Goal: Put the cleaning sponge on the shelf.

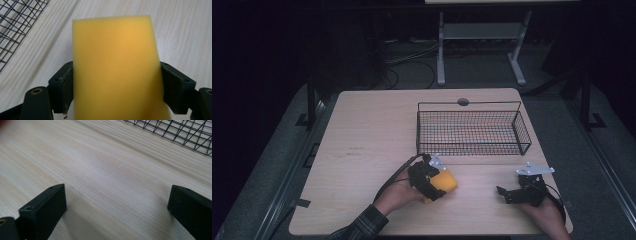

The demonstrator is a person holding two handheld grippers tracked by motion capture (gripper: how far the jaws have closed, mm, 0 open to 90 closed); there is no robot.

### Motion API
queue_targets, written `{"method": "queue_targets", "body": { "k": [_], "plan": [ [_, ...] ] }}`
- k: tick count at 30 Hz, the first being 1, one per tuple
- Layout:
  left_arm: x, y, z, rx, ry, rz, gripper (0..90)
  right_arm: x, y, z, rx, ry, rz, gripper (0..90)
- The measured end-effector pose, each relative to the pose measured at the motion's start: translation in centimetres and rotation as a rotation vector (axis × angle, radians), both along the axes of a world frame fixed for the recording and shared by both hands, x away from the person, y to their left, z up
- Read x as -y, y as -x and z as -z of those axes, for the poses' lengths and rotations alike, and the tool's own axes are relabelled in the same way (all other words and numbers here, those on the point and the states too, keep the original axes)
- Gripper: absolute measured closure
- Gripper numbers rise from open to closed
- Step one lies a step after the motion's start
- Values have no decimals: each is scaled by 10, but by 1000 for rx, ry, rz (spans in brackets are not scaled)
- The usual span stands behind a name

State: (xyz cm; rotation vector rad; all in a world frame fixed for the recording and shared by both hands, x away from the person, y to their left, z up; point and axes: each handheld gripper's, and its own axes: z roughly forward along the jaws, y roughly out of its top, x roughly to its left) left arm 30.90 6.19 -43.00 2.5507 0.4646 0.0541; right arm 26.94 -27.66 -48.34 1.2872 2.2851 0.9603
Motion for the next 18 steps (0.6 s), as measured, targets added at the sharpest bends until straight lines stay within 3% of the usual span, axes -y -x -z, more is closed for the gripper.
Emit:
{"method": "queue_targets", "body": {
  "k": [18],
  "plan": [
    [-1, -6, -20, 14, 10, 8, 226, 0, 0, 0, 0, 0, 0, 13]
  ]
}}
